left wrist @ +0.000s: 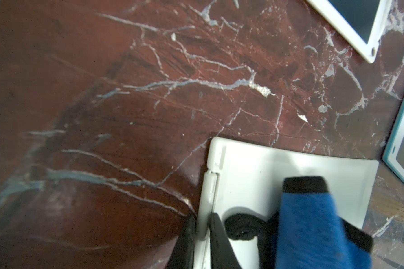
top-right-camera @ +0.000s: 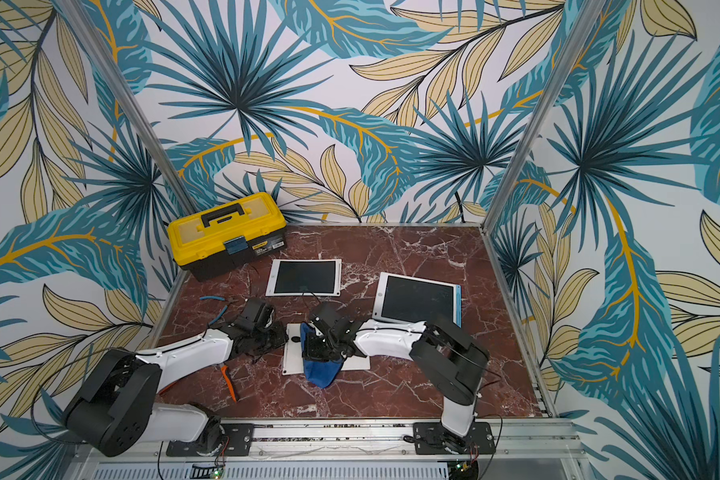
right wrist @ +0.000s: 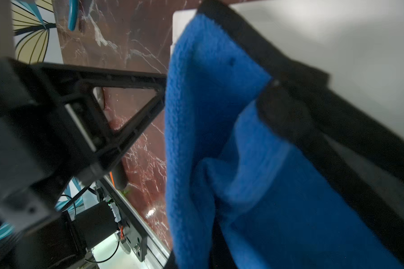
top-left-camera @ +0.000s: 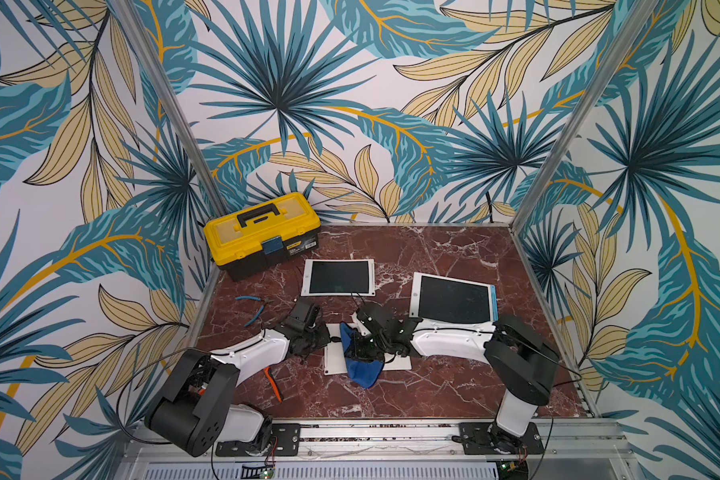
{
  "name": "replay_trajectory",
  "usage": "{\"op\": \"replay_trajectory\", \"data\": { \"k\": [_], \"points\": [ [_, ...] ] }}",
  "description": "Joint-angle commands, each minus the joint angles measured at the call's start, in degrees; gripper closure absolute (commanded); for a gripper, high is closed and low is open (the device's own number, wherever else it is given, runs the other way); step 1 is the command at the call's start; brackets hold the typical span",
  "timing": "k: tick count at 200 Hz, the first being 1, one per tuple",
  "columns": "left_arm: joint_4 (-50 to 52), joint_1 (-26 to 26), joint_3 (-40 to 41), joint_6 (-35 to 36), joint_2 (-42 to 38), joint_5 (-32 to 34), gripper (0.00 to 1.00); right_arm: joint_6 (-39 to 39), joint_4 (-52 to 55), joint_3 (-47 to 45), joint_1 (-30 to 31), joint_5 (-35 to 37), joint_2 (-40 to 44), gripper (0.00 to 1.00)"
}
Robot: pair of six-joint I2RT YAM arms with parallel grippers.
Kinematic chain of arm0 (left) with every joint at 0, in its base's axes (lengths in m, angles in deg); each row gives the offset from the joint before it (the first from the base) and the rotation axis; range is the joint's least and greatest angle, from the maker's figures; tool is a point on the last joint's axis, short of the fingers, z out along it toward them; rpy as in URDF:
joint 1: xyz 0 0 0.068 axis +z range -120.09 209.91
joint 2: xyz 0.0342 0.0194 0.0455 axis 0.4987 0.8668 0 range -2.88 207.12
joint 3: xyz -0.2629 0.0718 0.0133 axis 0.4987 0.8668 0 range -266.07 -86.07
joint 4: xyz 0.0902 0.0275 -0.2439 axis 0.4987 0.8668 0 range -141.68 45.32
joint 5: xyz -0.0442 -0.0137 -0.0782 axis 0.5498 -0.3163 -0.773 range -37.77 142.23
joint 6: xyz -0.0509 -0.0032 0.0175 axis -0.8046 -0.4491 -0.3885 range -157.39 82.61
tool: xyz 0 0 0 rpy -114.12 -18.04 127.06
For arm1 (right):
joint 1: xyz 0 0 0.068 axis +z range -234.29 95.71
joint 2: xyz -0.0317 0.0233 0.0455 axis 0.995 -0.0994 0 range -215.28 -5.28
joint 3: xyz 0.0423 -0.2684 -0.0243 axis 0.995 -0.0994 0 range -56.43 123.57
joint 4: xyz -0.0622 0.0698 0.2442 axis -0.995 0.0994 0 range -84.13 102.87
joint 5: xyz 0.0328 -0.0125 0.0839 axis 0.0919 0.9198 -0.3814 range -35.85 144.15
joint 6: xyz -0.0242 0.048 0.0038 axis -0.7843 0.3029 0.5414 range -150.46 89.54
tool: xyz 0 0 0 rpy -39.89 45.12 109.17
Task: Wipe the drawing tablet
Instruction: Wipe the dirt from the drawing tablet.
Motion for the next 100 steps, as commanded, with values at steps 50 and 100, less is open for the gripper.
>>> {"op": "replay_trajectory", "data": {
  "k": [50, 100],
  "points": [
    [3.2, -0.2, 2.4, -0.4, 0.5, 0.1, 0.85, 10.7, -15.2, 3.1, 3.3, -5.3, -12.9, 0.87],
    [3.2, -0.2, 2.4, 0.2, 0.8, 0.2, 0.85, 12.4, -19.3, -13.1, -0.9, -1.2, -4.7, 0.87]
  ]
}}
